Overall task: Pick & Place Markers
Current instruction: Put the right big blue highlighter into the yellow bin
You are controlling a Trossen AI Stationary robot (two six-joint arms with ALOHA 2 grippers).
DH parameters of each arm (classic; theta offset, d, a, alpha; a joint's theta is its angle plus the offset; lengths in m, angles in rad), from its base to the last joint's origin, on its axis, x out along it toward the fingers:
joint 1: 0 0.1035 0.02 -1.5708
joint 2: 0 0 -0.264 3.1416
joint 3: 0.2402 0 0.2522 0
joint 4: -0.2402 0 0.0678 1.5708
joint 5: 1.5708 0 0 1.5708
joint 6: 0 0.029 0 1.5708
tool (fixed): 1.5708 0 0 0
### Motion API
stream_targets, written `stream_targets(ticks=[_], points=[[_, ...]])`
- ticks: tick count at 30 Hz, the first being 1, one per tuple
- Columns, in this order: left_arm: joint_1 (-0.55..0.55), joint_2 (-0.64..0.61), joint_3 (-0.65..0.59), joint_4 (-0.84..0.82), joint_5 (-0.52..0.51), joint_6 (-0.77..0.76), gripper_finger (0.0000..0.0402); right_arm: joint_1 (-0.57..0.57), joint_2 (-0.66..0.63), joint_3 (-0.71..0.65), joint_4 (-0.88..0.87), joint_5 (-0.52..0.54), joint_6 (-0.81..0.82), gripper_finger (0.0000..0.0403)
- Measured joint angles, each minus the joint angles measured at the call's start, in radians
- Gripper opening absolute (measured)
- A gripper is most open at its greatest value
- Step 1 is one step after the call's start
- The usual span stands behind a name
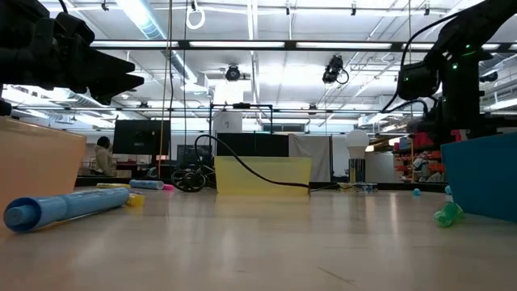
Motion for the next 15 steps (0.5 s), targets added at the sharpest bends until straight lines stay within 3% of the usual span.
stream_targets(ticks=[15], points=[[0.000,0.000,0.000,0.000,0.000,0.000,0.0238,-0.112,0.154,0.000,0.087,-0.070,-0.070,0.0202]])
